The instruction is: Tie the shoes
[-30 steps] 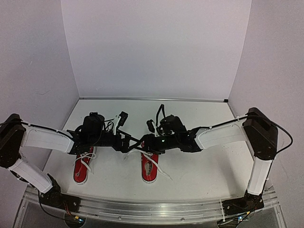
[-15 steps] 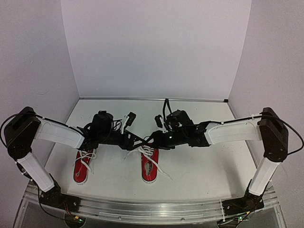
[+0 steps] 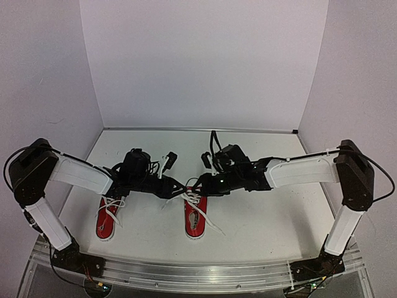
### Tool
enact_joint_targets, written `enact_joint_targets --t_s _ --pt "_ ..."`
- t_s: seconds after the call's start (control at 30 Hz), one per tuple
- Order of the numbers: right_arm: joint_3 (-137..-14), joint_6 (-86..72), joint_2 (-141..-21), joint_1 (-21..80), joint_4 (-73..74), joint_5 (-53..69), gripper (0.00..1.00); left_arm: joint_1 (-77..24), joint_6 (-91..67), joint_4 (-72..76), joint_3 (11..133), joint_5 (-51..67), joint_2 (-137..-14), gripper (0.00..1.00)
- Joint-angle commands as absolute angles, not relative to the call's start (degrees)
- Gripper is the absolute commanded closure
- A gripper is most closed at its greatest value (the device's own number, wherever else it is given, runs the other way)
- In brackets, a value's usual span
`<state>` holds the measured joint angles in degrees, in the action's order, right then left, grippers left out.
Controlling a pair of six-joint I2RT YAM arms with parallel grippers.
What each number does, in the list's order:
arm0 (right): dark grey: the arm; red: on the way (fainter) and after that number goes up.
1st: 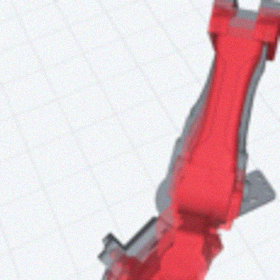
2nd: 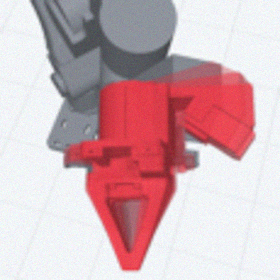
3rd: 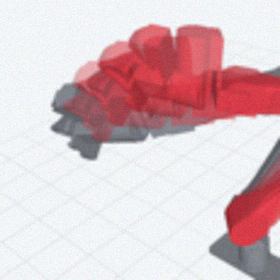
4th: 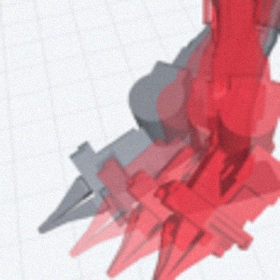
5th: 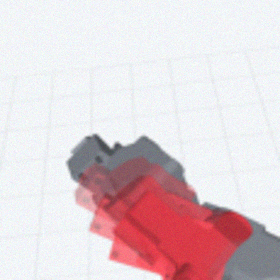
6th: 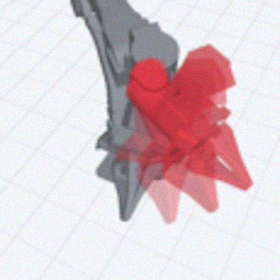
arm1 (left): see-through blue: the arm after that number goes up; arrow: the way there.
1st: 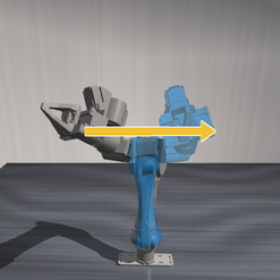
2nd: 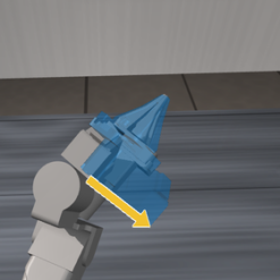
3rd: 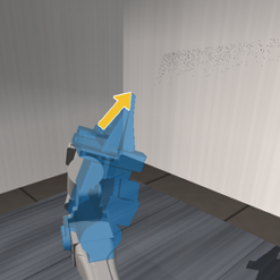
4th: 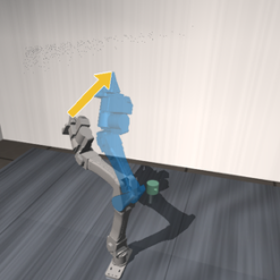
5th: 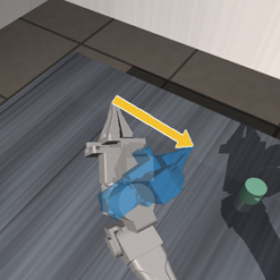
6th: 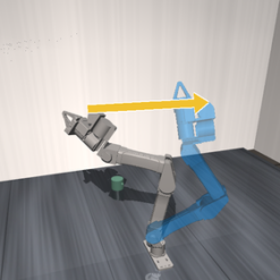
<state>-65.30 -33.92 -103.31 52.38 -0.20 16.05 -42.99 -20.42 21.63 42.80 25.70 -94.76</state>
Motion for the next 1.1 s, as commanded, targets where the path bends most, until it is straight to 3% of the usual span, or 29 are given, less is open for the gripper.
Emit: enact_joint_targets --t_s 0.0,0.33,0.7,1.07 --pt "-68.4 -31.7 -105.6 52.3 1.4 16.0 0.63 -42.3 -20.5 20.5 44.7 26.3 -95.8 0.66" --pt "-69.4 -30.4 -108.2 52.3 2.8 17.0 0.68 -42.0 -20.2 19.9 45.0 27.2 -95.7 0.81" --pt "-69.9 -29.5 -109.3 52.3 3.2 18.6 0.78 -42.0 -20.1 19.7 45.6 27.7 -96.2 0.88" --pt "-70.8 -28.6 -110.0 52.3 4.2 19.6 0.82 -42.0 -20.0 19.5 46.5 28.2 -97.0 0.92"
